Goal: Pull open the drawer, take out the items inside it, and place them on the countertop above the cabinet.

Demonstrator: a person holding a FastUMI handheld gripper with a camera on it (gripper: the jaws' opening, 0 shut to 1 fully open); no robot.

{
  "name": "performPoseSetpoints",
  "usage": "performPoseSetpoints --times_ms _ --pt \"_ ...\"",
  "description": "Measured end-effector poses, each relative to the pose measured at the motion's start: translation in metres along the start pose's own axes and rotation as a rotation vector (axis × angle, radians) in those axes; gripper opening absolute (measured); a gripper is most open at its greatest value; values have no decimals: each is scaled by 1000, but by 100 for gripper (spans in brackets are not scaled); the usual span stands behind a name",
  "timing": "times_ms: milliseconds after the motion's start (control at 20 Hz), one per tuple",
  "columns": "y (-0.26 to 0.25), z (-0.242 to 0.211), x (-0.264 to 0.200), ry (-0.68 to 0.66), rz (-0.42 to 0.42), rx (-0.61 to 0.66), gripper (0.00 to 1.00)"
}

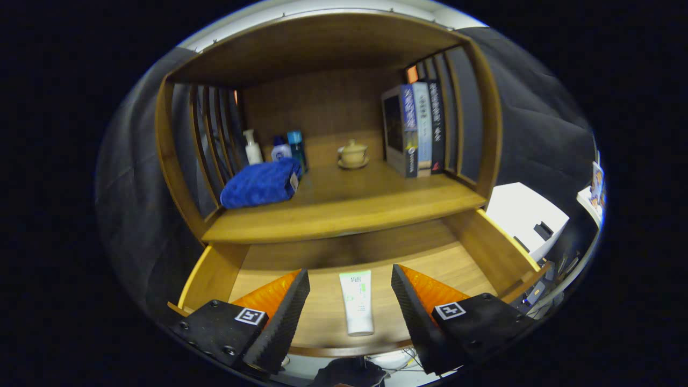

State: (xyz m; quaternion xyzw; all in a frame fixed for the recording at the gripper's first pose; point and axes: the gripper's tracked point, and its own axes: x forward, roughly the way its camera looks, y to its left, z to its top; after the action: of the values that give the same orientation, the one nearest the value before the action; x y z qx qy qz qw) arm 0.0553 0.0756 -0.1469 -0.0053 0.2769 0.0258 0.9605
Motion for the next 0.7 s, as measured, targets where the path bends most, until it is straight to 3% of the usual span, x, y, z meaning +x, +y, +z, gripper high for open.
performPoseSetpoints --times_ms 400,700 --pt "-1 -53 64 375 -43 -112 99" --pt "-22 -85 79 541 -110 -113 98"
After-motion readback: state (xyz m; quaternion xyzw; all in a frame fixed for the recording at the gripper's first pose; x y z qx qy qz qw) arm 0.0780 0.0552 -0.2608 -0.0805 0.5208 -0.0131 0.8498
